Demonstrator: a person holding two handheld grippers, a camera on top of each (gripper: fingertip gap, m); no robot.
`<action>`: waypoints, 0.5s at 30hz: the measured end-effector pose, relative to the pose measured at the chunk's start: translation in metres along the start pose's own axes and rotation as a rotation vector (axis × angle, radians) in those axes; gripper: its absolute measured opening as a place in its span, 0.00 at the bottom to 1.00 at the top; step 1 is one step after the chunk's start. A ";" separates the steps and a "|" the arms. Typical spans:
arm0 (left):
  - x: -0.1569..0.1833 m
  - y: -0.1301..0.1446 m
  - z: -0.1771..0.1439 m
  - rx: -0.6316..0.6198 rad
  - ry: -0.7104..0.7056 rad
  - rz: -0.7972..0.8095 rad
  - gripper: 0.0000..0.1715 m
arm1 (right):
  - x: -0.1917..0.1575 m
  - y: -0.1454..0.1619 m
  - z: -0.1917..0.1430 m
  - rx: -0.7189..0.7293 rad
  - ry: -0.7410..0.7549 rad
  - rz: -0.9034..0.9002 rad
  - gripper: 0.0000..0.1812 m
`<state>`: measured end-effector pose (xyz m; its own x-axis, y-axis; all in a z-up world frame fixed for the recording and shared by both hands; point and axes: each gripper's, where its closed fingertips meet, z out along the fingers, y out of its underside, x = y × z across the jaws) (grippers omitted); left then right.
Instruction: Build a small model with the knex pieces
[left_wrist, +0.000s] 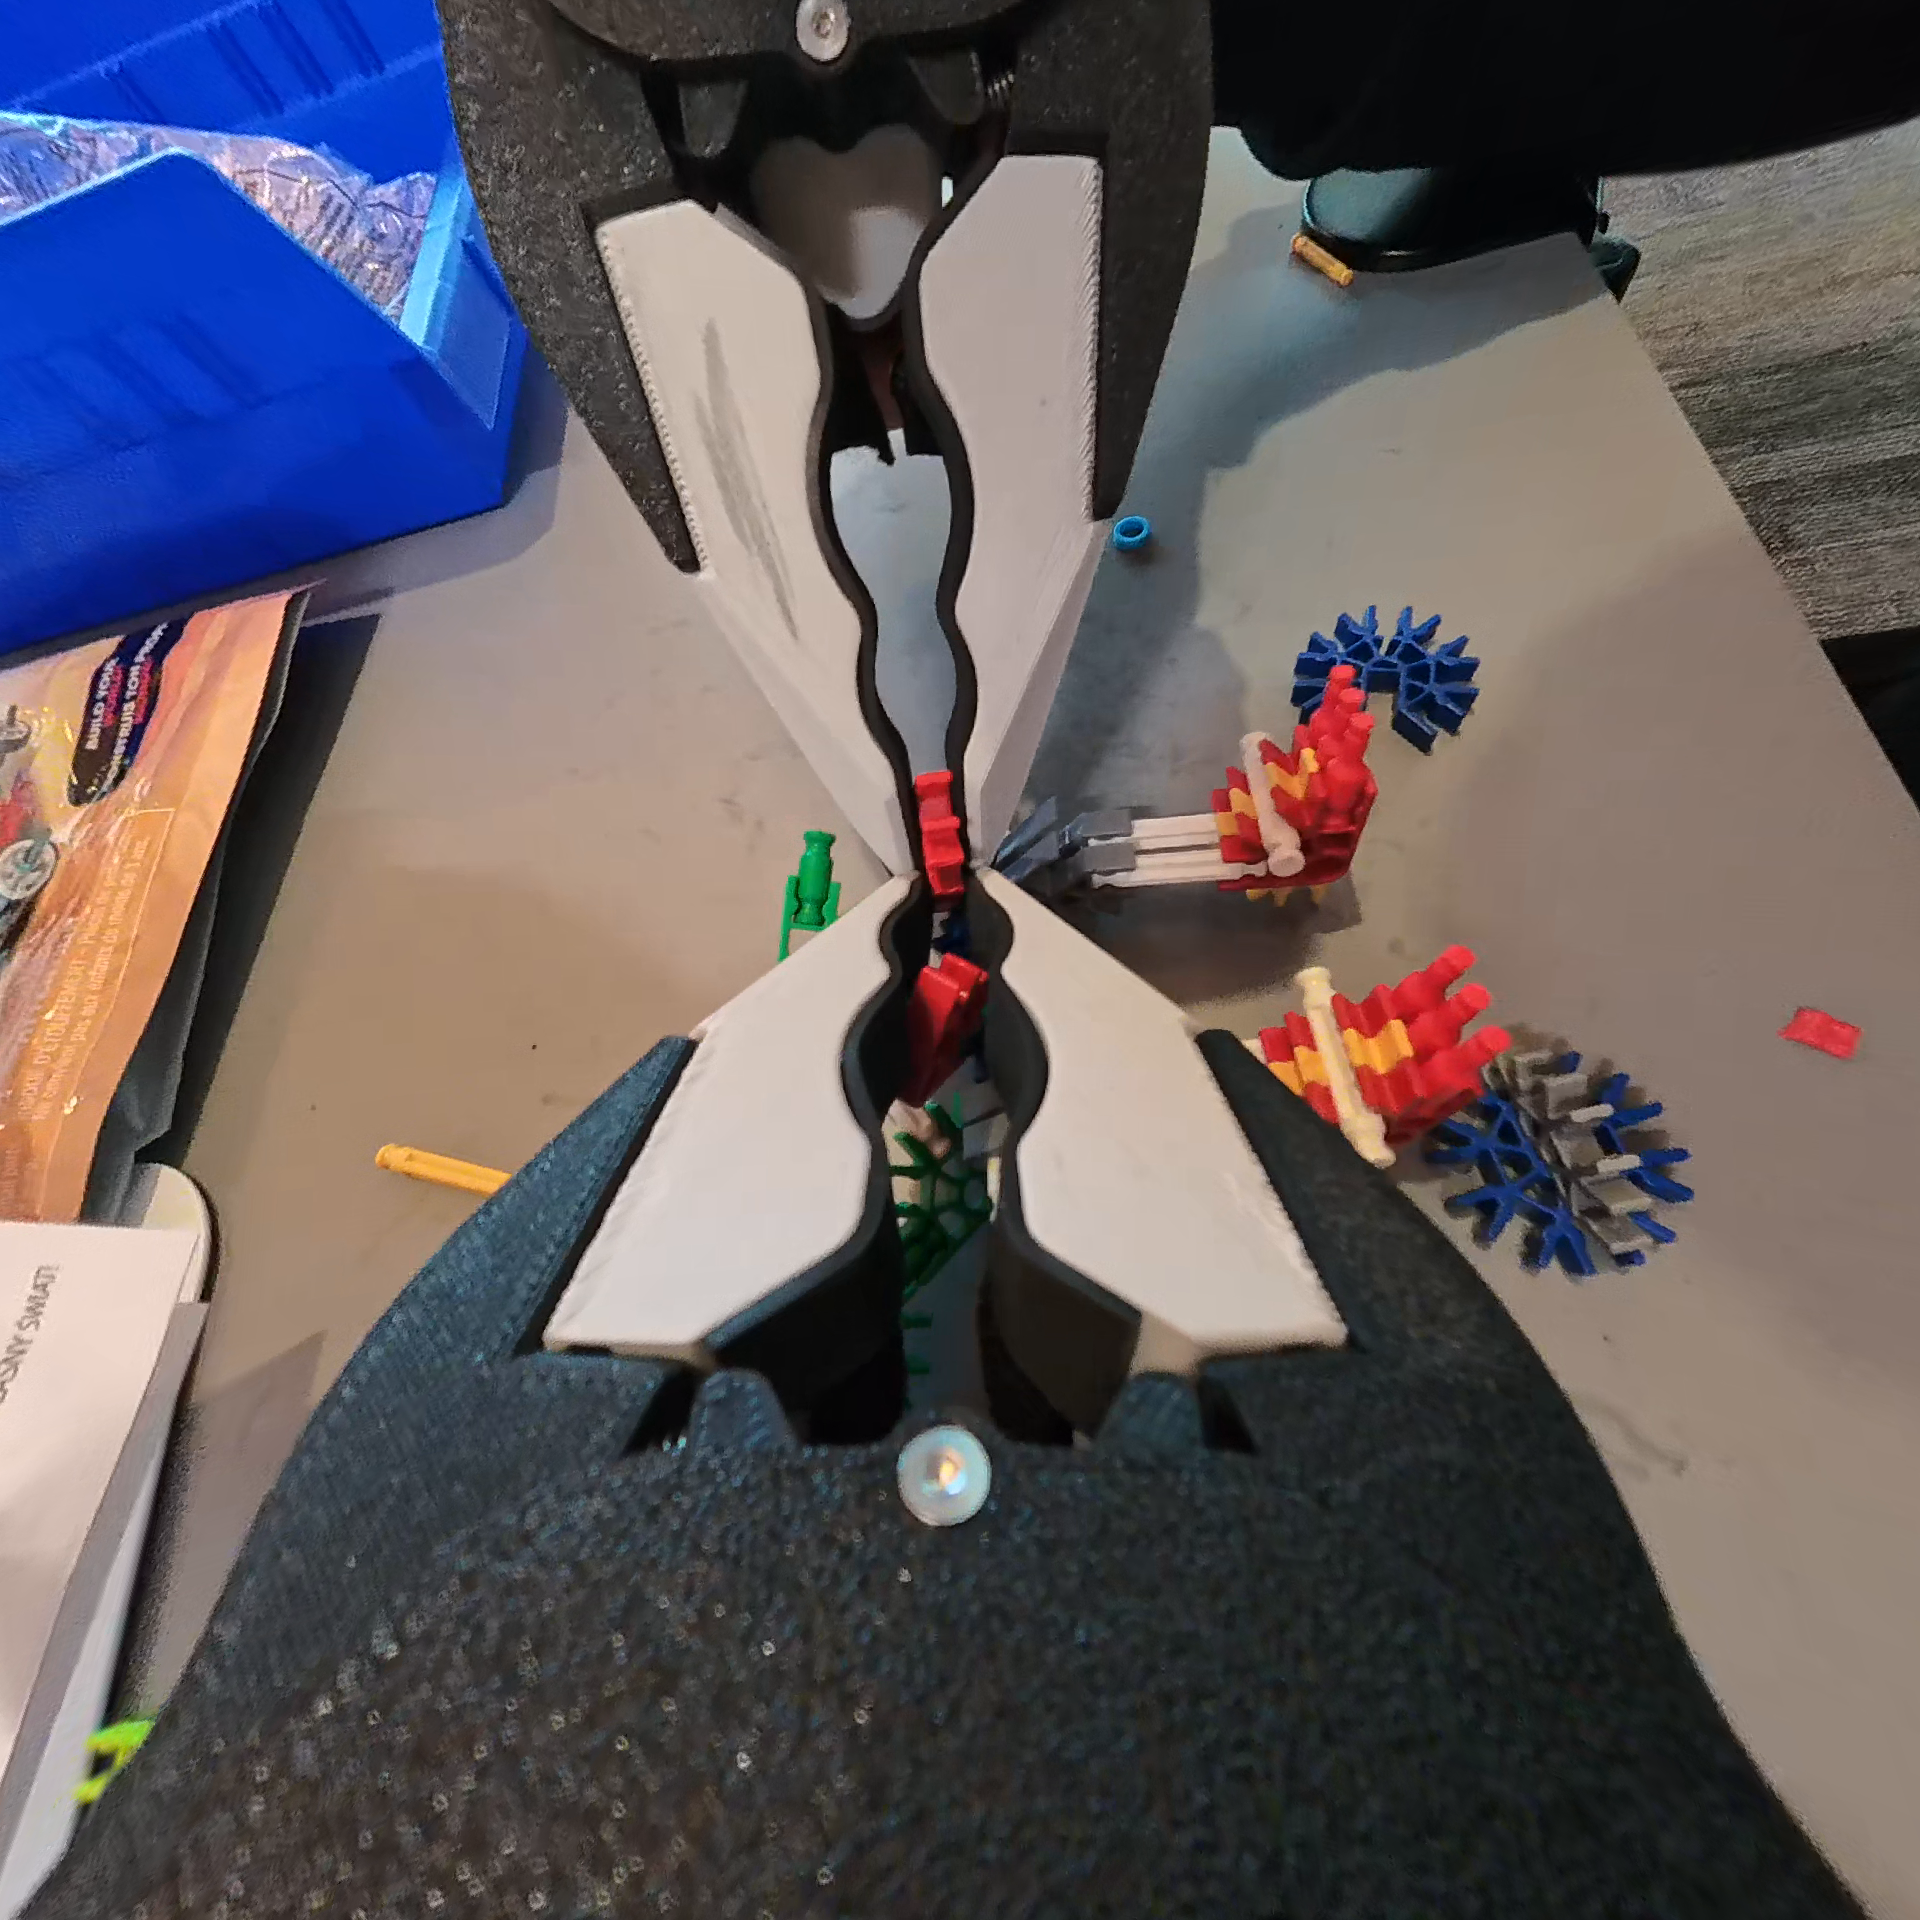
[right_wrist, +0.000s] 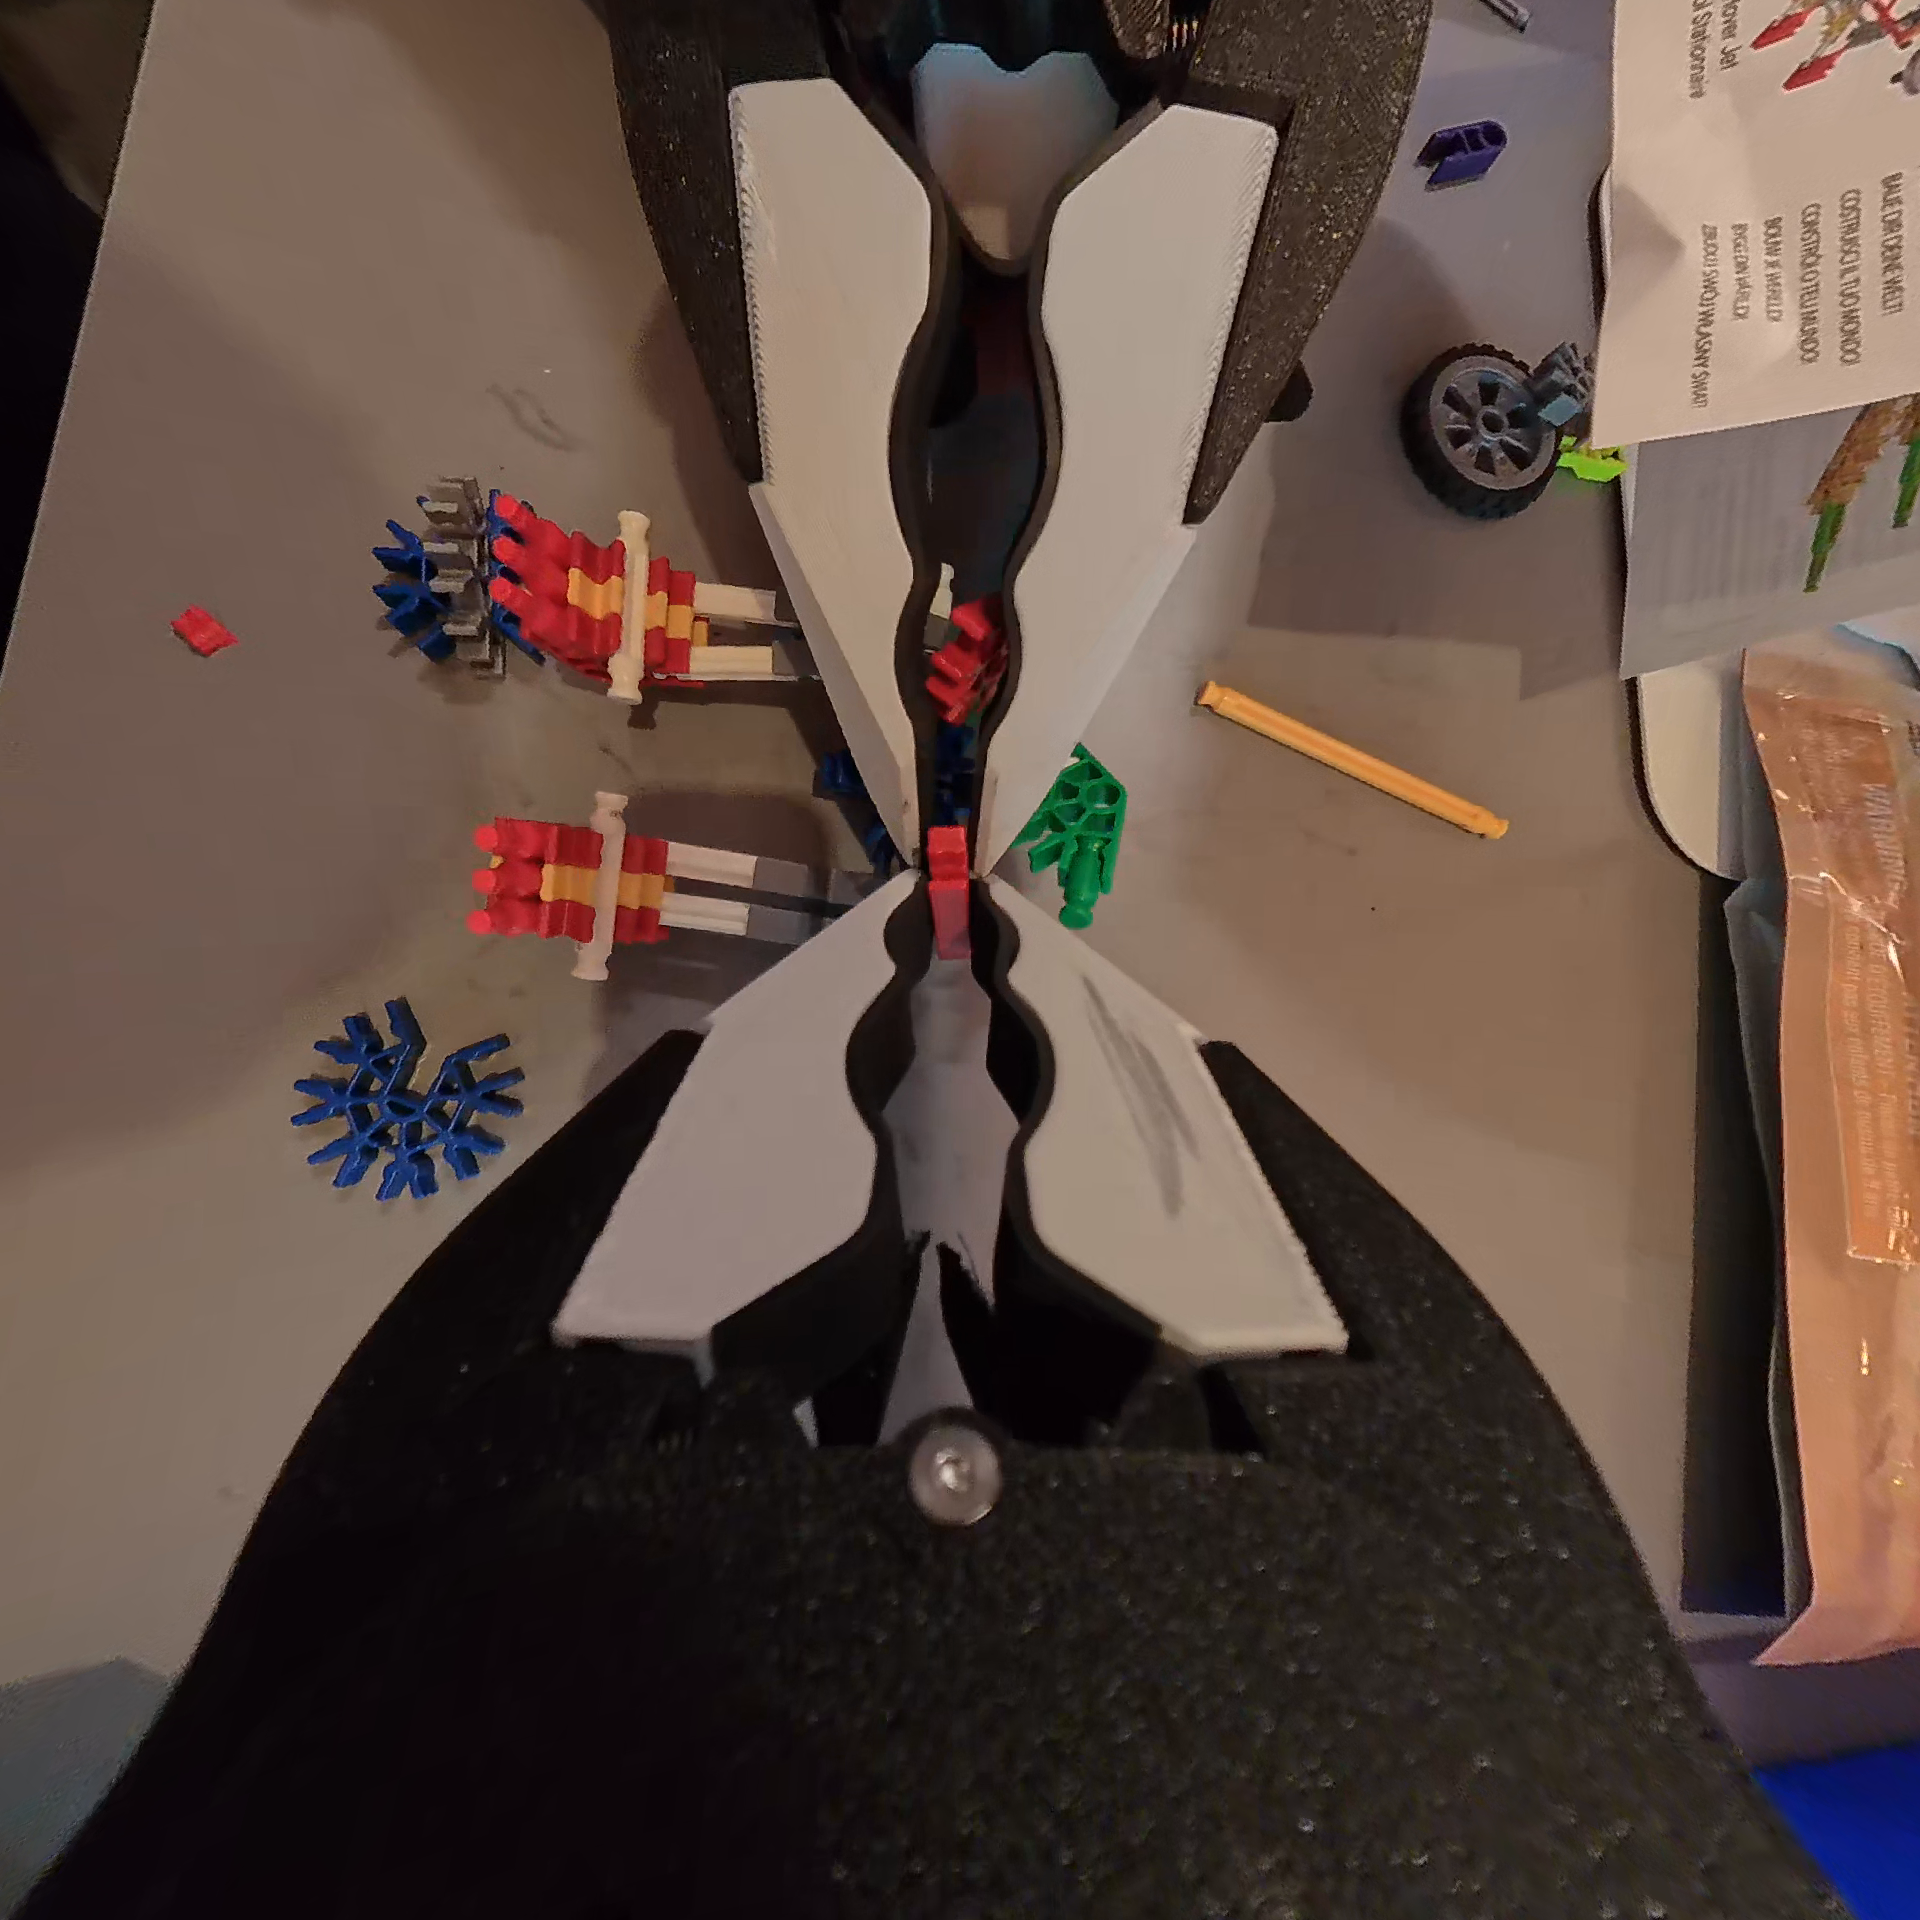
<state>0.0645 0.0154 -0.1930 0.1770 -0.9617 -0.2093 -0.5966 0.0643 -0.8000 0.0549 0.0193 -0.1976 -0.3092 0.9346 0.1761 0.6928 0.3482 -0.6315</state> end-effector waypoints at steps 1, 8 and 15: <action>0.000 0.000 0.000 0.000 0.002 -0.008 0.02 | 0.000 0.000 0.000 0.002 -0.001 0.001 0.02; 0.001 -0.001 0.001 0.000 -0.007 0.000 0.01 | -0.001 0.000 0.000 -0.003 0.037 -0.003 0.01; -0.001 0.002 -0.001 -0.011 0.000 0.021 0.02 | 0.003 0.001 0.000 -0.002 0.151 0.016 0.06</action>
<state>0.0628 0.0158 -0.1936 0.1644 -0.9600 -0.2266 -0.6089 0.0820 -0.7890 0.0546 0.0229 -0.1974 -0.1963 0.9404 0.2777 0.6980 0.3329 -0.6340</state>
